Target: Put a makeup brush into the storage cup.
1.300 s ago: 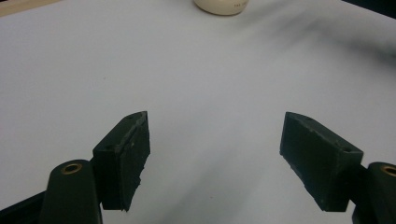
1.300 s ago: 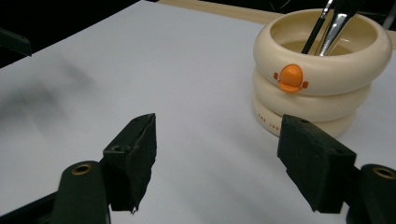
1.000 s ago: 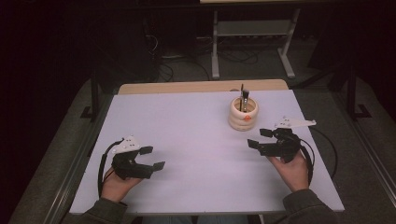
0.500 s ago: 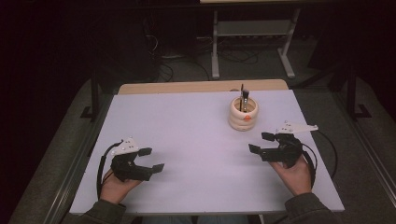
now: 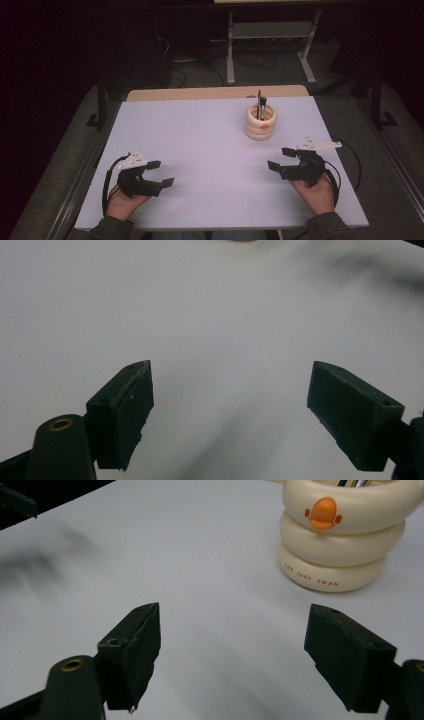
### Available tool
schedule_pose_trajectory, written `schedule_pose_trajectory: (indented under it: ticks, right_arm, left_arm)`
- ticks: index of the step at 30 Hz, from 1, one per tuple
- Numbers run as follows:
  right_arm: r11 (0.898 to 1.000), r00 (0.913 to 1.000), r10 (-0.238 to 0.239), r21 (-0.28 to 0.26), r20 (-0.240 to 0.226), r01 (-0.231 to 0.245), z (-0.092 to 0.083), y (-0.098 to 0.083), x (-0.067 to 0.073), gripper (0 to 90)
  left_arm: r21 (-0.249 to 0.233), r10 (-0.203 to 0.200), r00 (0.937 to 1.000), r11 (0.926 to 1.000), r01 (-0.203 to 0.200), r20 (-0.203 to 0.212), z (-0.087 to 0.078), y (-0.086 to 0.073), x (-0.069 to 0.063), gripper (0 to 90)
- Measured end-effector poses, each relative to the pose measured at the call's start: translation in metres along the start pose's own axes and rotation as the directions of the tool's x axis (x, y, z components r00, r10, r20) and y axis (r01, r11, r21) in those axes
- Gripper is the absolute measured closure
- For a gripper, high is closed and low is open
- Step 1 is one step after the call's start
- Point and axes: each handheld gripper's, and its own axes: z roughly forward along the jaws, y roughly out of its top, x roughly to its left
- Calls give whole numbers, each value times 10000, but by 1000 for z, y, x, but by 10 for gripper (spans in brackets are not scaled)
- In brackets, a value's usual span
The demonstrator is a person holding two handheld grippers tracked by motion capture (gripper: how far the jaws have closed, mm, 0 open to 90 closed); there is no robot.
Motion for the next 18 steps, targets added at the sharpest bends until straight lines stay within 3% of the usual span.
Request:
schedule_pose_trajectory:
  ticks: [18]
  right_arm:
    - [9996,9998,175,237,72,-177,-2,-18,5,184]
  left_arm:
    - [174,84,10000,9998,-85,27,1,-10,-5,183]
